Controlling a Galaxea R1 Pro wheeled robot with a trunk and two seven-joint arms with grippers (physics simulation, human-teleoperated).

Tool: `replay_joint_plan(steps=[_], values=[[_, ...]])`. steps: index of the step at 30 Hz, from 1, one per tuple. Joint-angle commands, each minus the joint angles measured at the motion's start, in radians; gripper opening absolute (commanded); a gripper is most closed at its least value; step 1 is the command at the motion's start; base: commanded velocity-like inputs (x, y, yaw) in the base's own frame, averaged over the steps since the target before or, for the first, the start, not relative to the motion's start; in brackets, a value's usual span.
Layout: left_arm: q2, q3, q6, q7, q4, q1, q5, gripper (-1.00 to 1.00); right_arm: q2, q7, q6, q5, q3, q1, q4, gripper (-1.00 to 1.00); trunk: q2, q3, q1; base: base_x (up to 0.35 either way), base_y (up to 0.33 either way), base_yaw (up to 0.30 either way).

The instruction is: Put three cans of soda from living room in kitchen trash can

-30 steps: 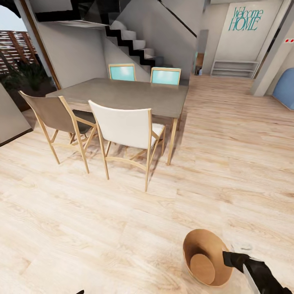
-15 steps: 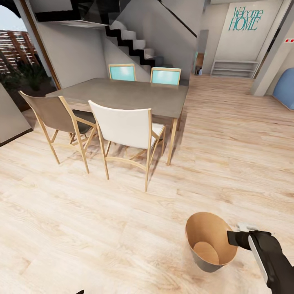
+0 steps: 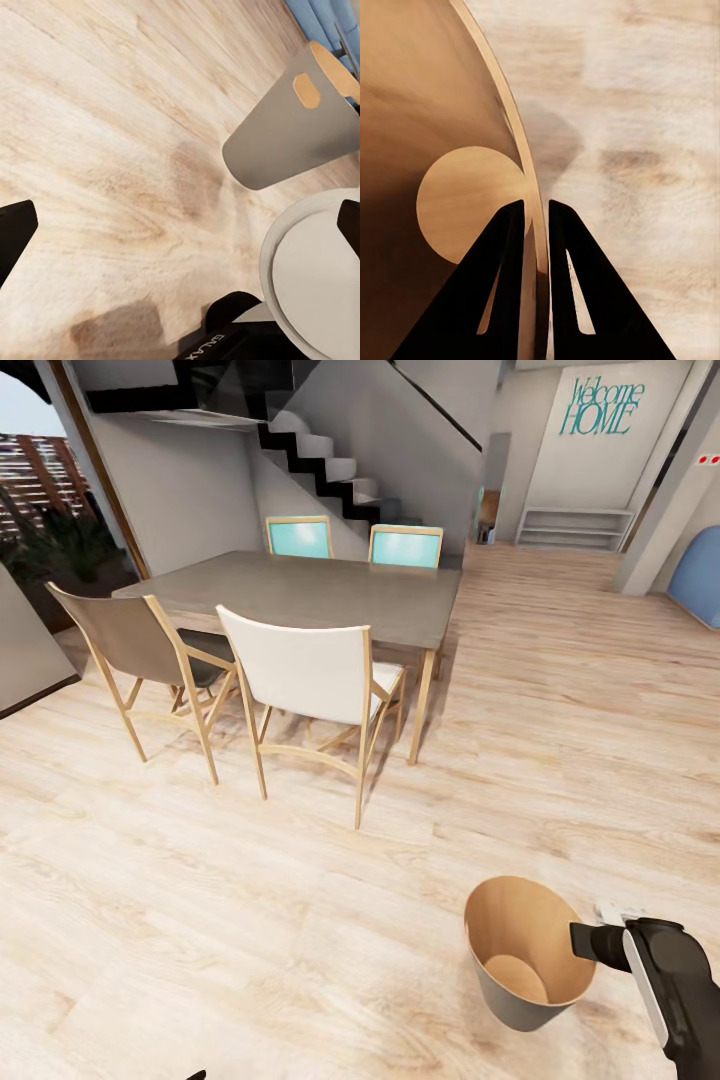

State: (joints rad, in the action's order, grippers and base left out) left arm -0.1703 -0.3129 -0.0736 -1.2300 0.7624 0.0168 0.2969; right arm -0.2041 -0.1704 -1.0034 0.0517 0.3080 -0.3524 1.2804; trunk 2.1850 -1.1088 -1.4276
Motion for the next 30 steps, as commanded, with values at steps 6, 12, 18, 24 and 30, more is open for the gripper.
replay_joint_plan(steps=[6, 12, 18, 24, 30], values=[[0.0, 0.0, 0.001, 0.0, 0.0, 0.0, 0.0, 1.0, 0.0, -0.006, -0.001, -0.013, 0.0, 0.0, 0.0, -1.0, 0.0, 0.0, 0.0, 0.003, 0.0, 0.0], [0.0, 0.0, 0.001, 0.001, 0.0, 0.0, -0.001, 1.0, 0.0, -0.006, -0.001, -0.013, 0.0, 0.0, 0.0, -1.0, 0.0, 0.0, 0.0, 0.118, 0.0, 0.0], [0.0, -0.001, 0.002, 0.001, 0.0, 0.0, -0.001, 1.0, 0.001, -0.006, -0.001, -0.013, 0.0, 0.001, 0.0, -1.0, 0.0, 0.007, 0.0, 0.083, 0.0, 0.0], [0.0, -0.002, 0.002, 0.001, 0.0, 0.0, 0.0, 1.0, 0.002, -0.006, -0.001, -0.013, 0.0, 0.001, 0.0, -1.0, 0.0, 0.017, 0.0, 0.007, 0.0, 0.0], [0.0, -0.002, 0.002, 0.001, 0.0, 0.0, -0.001, 1.0, 0.002, -0.006, -0.001, -0.013, 0.0, 0.001, 0.0, -1.0, 0.0, 0.026, 0.0, 0.0, 0.0, 0.0]])
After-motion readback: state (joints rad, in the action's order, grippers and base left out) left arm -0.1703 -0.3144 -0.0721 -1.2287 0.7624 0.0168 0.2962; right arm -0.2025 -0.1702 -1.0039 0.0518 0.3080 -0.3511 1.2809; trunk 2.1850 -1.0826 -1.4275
